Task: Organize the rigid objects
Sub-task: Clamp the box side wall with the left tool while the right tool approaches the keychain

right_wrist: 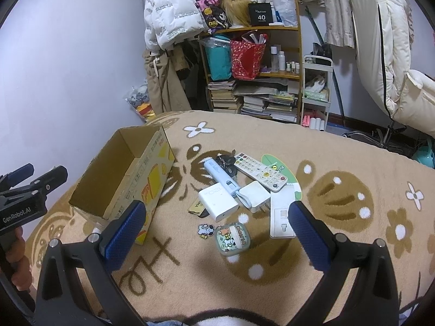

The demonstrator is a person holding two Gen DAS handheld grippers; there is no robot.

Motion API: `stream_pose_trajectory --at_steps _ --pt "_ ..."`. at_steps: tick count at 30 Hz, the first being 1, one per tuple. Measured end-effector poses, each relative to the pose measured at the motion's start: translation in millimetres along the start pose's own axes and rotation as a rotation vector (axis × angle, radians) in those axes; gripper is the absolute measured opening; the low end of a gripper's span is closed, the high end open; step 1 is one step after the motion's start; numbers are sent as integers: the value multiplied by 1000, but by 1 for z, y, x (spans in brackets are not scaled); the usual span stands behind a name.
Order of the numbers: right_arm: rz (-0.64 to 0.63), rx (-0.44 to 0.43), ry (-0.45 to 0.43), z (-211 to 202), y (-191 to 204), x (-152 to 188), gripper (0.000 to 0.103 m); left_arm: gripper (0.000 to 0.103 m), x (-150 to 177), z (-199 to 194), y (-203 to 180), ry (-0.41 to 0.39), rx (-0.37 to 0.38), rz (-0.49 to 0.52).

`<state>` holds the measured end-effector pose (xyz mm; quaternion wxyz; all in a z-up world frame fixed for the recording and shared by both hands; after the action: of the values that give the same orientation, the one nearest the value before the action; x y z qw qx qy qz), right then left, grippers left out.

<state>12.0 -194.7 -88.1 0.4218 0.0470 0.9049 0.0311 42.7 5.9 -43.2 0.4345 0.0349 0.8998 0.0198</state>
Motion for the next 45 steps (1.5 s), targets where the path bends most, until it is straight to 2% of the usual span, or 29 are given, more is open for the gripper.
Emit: stream_pose_trajectory --at_steps 10,20,25,32,40,45 --pt "-18 -4 34 22 -2 2 103 103 -19 23 6 56 6 4" --pt "-27 -9 88 53 -1 -7 103 103 -31 66 12 154 4 58" --pt "-16 -2 135 70 -7 -4 103 103 -34 93 19 207 27 36" --pt "-6 15 192 91 -13 6 103 102 -24 137 28 315 43 11" --pt "-8 28 261 109 -15 21 103 102 -5 160 34 404 8 2" --pt "-7 34 323 120 -16 35 103 93 3 172 47 459 -17 -52"
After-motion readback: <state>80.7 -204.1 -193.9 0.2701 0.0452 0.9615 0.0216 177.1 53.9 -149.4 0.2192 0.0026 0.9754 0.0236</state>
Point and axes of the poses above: each gripper's, at about its wrist camera, not at the fingertips, and z roughly the way its jaws point, y to its left, x to its underside, the point moved 5 cm from there along z, roughly the way its jaws point, and after that the axes turned 5 degrees about -z, right-handed, at the moved point
